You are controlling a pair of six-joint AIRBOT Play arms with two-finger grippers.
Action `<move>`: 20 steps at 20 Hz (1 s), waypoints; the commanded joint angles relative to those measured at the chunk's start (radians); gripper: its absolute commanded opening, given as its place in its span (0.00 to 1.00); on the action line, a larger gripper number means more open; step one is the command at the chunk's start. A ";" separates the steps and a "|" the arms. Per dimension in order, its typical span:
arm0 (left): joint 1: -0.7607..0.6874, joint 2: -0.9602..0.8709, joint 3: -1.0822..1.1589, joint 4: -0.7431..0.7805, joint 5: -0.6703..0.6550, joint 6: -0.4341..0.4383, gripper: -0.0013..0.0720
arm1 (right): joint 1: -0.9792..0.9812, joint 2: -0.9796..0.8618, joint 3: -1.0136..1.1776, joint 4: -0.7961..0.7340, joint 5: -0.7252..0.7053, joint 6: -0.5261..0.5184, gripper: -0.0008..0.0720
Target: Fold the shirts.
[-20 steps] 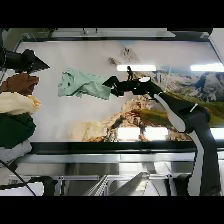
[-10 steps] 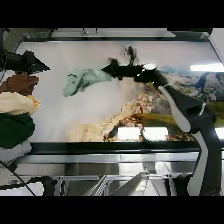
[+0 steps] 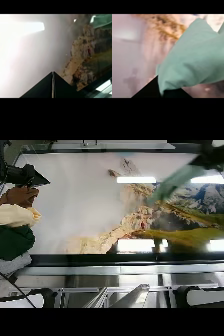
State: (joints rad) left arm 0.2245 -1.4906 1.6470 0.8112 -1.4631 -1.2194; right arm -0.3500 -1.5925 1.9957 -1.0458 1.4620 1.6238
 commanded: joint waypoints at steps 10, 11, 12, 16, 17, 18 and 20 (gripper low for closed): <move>0.000 0.000 0.000 0.000 -0.004 0.000 0.04 | -0.846 0.001 -0.386 -0.298 0.166 -0.032 0.03; 0.000 0.000 0.000 0.000 -0.004 -0.001 0.04 | -0.907 0.007 -0.452 -0.293 0.165 -0.068 0.03; 0.000 0.000 0.000 0.000 -0.003 0.000 0.04 | -0.962 0.011 -0.505 -0.294 0.158 -0.072 0.03; 0.000 0.000 0.000 -0.001 -0.003 0.000 0.04 | -1.147 0.013 -0.649 -0.294 0.112 -0.217 0.03; 0.000 0.000 0.000 0.000 -0.003 -0.001 0.04 | -1.183 0.013 -0.676 -0.294 0.090 -0.238 0.04; 0.000 -0.001 0.000 -0.001 -0.002 -0.001 0.04 | -1.210 0.013 -0.699 -0.293 0.071 -0.265 0.04; 0.000 -0.005 0.000 -0.002 -0.003 -0.001 0.04 | -1.240 0.013 -0.735 -0.293 0.030 -0.317 0.04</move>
State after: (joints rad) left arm 0.2245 -1.4918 1.6470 0.8104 -1.4666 -1.2209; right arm -1.5166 -1.5803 1.3281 -1.3357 1.5475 1.3960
